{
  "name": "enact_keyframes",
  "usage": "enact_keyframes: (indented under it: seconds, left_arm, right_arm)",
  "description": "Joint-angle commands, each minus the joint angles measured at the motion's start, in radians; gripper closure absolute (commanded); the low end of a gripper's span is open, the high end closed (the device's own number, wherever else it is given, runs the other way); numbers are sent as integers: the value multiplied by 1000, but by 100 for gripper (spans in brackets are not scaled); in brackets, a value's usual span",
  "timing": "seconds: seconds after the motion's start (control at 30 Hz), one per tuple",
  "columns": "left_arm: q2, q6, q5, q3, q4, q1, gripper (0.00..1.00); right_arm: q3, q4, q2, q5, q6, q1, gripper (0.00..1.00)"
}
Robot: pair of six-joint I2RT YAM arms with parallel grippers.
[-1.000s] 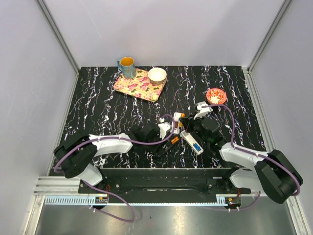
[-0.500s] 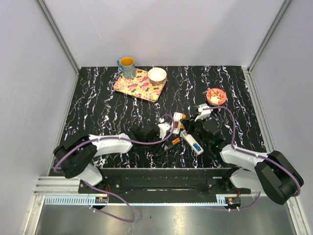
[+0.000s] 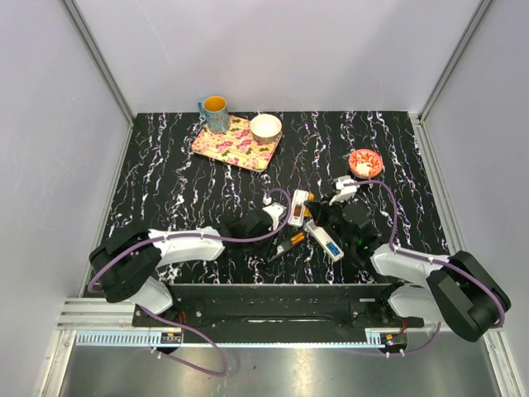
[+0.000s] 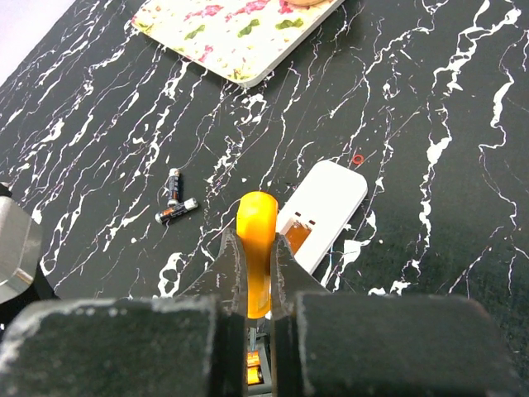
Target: Unload the batteries from the remote control
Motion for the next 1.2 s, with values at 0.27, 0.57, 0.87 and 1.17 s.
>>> enact_keyframes:
  seconds: [0.27,0.57,0.87,1.17]
  left_arm:
    - [23,6,-13,-11,7,-46,18]
    - [123,19,-132,28,-65,-117,35]
    - [201,-50,-261,60,-151,-173,49]
    - [163,-48,-242,34,-148,-173,59]
  right_arm:
    - [44,82,7,4,6,7,100]
    - [21,54,-37,24,10,5,100]
    - [18,39,-48,13,18,7,100]
    - [23,96,12,-36,16,7,100]
